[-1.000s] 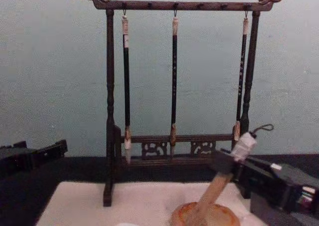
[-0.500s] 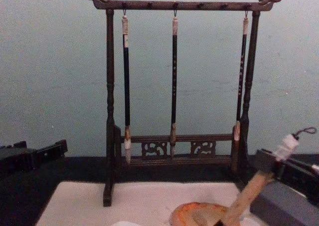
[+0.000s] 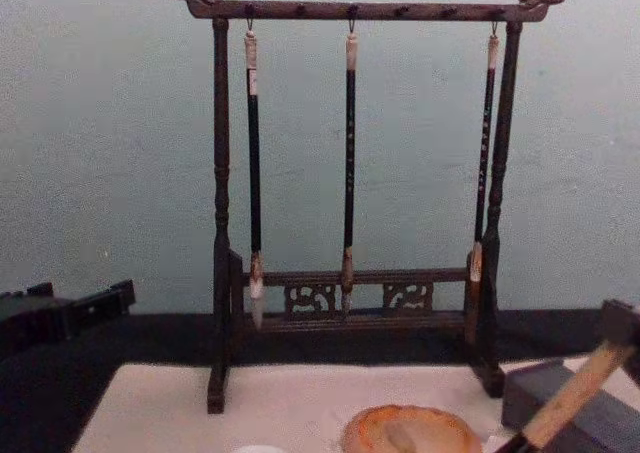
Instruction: Pick up the brush from the inkstone, write on the paper, then place the brush back to its original position.
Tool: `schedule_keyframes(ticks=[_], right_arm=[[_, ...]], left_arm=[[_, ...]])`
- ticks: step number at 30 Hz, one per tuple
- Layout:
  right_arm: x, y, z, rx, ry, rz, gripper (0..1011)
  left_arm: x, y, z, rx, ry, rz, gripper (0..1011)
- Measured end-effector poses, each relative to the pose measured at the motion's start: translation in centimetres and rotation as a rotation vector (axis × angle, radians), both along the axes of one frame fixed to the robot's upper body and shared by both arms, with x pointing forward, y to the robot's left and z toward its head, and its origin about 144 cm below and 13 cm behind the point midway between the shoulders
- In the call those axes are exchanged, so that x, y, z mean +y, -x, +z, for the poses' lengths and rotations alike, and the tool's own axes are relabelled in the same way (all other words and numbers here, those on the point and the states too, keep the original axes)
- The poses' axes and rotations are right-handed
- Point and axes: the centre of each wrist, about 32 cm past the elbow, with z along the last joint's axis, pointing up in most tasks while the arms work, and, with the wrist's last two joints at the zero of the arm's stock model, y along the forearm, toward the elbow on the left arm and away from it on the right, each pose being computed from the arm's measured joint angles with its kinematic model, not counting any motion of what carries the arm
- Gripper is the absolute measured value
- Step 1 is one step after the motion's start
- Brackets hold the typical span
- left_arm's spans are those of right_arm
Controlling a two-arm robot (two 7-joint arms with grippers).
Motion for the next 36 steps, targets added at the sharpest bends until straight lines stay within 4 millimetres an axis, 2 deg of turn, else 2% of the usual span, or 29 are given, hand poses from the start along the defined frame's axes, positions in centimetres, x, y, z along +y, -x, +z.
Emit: schedule_keyframes(ticks=[7,17,27,36], right_arm=[[-1.2,0.5,0.3,-0.013,-0.005,-0.035,165],[-2.0,1.0,2.0,-0.070,-0.026,-0.055,166],[-0.2,0.7,3.9,-0.138,-0.041,0.011,166],[1.7,0.2,4.5,-0.149,-0.035,0.072,165]], left_arm=[[0.0,0.0,0.0,0.000,0.000,0.000,1002],[0.0,0.0,0.0,0.000,0.000,0.000,1002],[0.0,0.0,0.0,0.000,0.000,0.000,1002],[0.0,0.0,0.0,0.000,0.000,0.000,1002]])
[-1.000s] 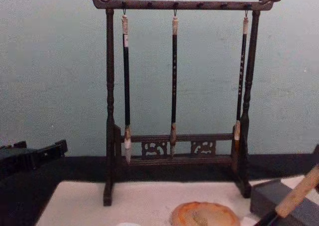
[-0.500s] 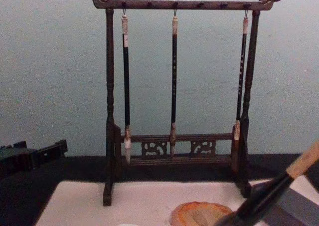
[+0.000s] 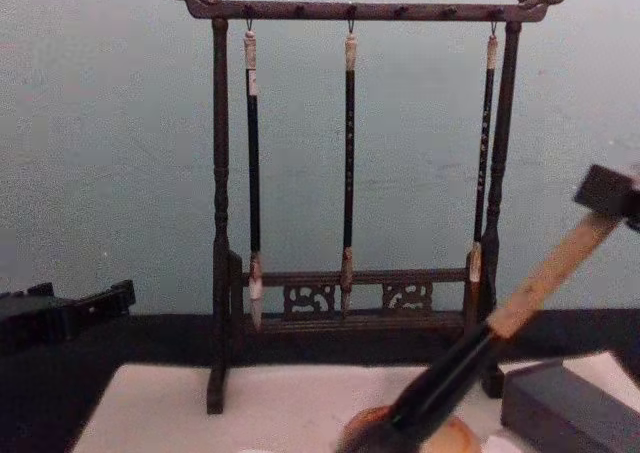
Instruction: Pick up the brush from the inkstone, write on the paper, then place the brush back to its original position.
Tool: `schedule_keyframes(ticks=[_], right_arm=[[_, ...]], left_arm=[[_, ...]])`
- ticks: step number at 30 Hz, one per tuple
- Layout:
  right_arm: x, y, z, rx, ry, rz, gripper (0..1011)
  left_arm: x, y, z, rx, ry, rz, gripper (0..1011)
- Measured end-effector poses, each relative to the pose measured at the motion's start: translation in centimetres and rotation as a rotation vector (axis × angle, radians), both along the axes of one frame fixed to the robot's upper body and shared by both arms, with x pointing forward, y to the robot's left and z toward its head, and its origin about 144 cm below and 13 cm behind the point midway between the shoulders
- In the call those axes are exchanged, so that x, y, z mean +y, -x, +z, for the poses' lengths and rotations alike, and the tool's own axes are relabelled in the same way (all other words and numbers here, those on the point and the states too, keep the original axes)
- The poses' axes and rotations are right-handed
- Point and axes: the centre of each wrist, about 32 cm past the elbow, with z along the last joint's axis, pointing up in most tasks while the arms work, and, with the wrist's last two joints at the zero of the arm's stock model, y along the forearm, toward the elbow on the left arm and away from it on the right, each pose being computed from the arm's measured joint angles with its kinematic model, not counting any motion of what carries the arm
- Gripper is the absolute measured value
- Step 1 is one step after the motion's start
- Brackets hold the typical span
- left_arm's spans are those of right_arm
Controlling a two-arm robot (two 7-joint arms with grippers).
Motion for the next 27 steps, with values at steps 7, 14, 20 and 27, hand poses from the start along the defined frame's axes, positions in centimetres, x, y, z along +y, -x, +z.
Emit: schedule_keyframes(ticks=[7,14,20,27], right_arm=[[1.6,-0.6,-0.4,0.016,0.012,0.045,166],[3.0,-1.2,-1.3,0.044,0.018,0.082,165],[3.7,-1.8,-2.3,0.073,0.020,0.107,165],[4.3,-2.1,-3.6,0.113,0.028,0.125,165]], left_arm=[[0.0,0.0,0.0,0.000,0.000,0.000,1002],[0.0,0.0,0.0,0.000,0.000,0.000,1002],[0.0,0.0,0.0,0.000,0.000,0.000,1002],[0.0,0.0,0.0,0.000,0.000,0.000,1002]])
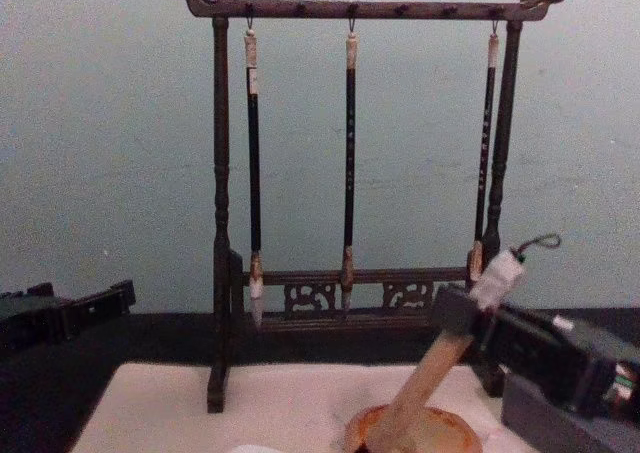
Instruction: Pick up the brush from the inkstone, write on the paper, then place the brush back to its original position.
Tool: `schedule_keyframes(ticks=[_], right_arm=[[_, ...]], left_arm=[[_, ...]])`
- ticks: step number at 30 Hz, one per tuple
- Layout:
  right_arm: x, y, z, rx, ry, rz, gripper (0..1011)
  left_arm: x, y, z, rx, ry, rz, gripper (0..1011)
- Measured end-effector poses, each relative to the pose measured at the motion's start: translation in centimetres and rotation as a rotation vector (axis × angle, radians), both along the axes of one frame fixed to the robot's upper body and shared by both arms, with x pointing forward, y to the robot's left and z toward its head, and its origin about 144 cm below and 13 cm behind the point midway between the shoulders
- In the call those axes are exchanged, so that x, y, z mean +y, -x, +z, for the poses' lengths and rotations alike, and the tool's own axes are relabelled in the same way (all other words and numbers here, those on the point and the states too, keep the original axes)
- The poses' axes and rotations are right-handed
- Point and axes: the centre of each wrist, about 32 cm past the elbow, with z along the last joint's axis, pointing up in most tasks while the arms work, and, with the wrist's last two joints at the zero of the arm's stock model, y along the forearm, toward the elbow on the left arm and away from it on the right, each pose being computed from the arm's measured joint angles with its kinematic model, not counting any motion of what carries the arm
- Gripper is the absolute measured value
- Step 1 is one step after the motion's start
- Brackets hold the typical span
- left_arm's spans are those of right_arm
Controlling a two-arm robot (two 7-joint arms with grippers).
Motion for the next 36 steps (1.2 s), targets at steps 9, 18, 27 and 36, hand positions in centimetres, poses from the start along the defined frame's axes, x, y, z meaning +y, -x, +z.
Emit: schedule_keyframes(ticks=[9,18,27,36], right_arm=[[-0.3,0.1,-1.5,0.047,0.005,-0.012,165],[-1.7,0.6,-1.9,0.058,-0.002,-0.053,165],[-3.2,1.2,-1.9,0.055,-0.017,-0.096,165],[-4.3,1.8,-1.7,0.044,-0.025,-0.130,165]], left_arm=[[0.0,0.0,0.0,0.000,0.000,0.000,1002],[0.0,0.0,0.0,0.000,0.000,0.000,1002],[0.0,0.0,0.0,0.000,0.000,0.000,1002],[0.0,0.0,0.0,0.000,0.000,0.000,1002]])
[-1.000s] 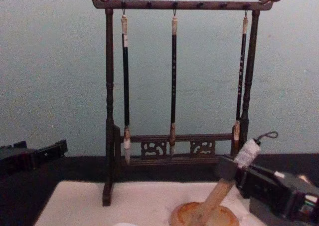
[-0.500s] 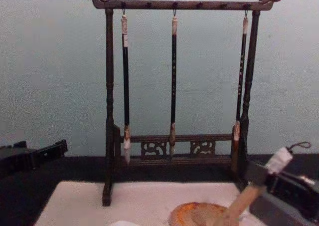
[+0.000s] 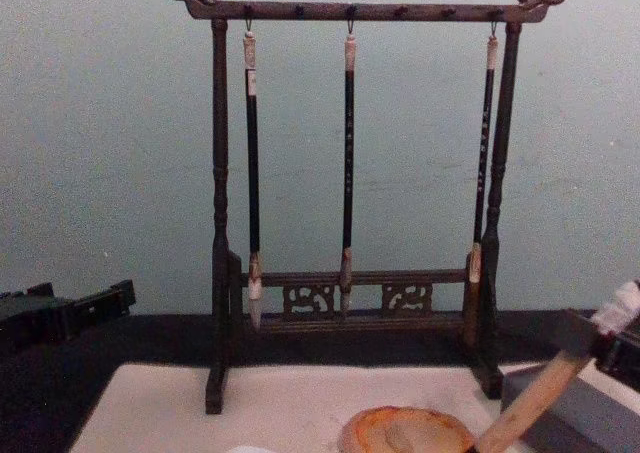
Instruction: Pick up the brush from the inkstone, write on the paper, then place the brush back to its original position.
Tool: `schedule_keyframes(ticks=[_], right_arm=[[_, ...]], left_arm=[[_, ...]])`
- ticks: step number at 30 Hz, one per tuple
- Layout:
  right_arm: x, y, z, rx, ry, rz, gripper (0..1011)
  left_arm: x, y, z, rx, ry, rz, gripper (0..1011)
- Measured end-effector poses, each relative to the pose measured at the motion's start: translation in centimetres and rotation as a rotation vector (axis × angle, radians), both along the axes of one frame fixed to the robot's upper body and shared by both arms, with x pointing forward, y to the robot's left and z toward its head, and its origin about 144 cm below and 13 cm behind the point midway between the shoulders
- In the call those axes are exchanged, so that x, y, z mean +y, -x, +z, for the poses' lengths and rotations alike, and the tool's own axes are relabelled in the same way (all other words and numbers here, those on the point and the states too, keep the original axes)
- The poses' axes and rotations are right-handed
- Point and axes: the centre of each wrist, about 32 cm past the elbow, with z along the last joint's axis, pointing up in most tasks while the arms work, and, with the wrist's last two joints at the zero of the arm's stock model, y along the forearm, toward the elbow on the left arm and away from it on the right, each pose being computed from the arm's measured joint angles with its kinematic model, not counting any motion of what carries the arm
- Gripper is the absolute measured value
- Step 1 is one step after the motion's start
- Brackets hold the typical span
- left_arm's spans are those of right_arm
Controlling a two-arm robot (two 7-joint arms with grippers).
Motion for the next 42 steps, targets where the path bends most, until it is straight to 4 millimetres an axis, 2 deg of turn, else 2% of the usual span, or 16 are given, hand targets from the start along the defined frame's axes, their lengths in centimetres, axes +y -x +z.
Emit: schedule_keyframes(ticks=[14,25,36,42], right_arm=[[-1.7,0.5,0.4,-0.005,0.007,-0.052,165],[-2.9,0.5,1.6,-0.027,0.016,-0.086,165],[-3.0,-0.8,3.3,-0.048,-0.040,-0.072,165],[-3.1,-2.4,4.2,-0.044,-0.070,-0.073,165]], left_arm=[[0.0,0.0,0.0,0.000,0.000,0.000,1002],[0.0,0.0,0.0,0.000,0.000,0.000,1002],[0.0,0.0,0.0,0.000,0.000,0.000,1002],[0.0,0.0,0.0,0.000,0.000,0.000,1002]])
